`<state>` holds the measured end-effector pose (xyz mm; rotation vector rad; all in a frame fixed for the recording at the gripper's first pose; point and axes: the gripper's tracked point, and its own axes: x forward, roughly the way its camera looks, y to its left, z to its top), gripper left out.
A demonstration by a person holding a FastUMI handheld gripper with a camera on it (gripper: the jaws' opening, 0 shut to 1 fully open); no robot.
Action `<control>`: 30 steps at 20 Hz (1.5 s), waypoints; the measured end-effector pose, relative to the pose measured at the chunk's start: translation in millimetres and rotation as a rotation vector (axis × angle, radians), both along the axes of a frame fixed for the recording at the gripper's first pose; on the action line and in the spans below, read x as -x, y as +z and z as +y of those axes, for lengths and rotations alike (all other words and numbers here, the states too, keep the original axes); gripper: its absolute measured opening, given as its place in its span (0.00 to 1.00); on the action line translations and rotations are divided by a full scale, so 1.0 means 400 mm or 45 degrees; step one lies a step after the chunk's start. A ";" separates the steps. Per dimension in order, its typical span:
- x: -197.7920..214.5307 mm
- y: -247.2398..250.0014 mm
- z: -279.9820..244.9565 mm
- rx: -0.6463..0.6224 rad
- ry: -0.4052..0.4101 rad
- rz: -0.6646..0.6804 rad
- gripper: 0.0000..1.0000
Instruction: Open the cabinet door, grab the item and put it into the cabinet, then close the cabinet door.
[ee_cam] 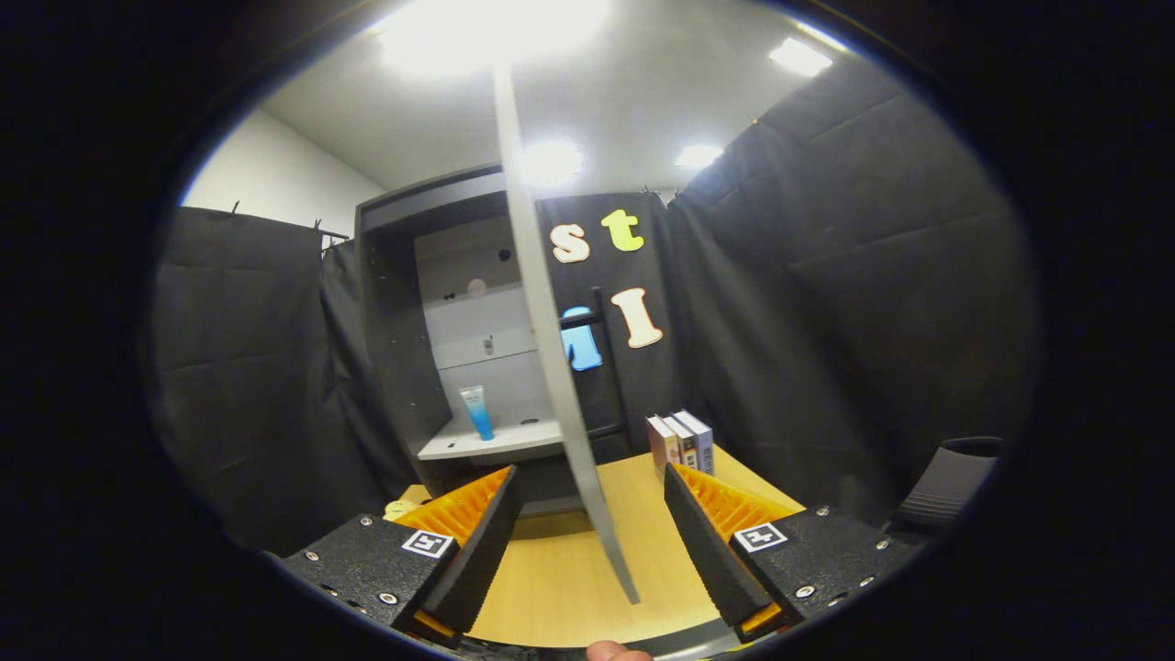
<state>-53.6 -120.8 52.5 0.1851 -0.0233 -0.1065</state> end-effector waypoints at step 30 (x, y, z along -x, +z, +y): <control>-0.222 -0.022 0.247 0.008 0.301 0.053 0.94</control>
